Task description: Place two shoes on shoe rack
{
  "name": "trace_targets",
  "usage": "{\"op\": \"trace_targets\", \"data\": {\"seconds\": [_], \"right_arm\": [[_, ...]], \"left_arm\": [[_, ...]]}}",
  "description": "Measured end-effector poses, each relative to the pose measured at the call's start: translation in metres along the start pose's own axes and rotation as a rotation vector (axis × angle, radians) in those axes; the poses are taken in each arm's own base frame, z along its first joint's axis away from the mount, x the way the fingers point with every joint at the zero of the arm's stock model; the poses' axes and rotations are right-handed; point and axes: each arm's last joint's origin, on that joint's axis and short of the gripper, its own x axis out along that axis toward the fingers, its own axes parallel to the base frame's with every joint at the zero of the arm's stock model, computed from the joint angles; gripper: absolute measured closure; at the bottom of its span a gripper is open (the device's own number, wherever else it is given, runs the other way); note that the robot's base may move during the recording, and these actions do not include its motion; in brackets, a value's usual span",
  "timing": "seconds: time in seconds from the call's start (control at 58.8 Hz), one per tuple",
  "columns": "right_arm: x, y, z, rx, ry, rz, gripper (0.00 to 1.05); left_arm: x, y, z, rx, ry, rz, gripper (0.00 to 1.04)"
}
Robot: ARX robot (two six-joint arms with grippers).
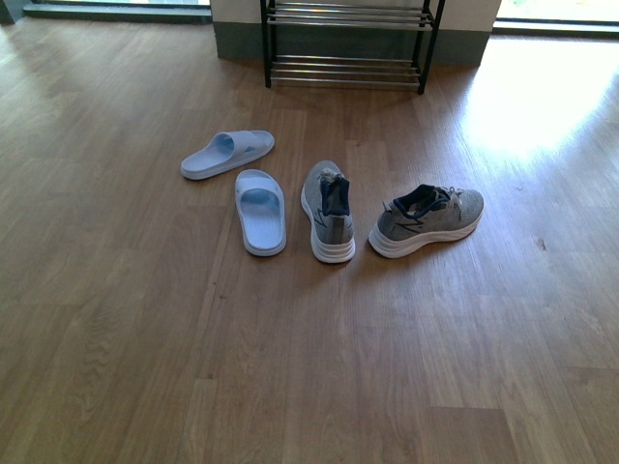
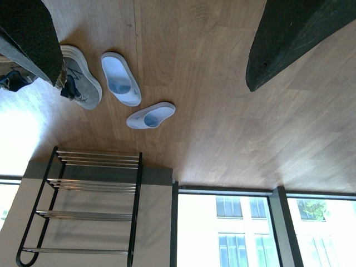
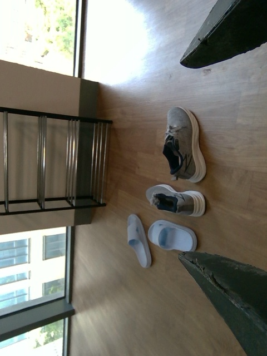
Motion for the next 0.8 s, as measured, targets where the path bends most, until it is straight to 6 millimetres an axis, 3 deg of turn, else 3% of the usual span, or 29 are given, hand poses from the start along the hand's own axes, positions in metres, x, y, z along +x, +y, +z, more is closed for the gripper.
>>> {"op": "trace_targets", "data": {"seconds": [0.799], "right_arm": [[0.0000, 0.0000, 0.0000, 0.000, 0.000, 0.000, 0.09]], "left_arm": [[0.0000, 0.0000, 0.0000, 0.000, 0.000, 0.000, 0.09]]}}
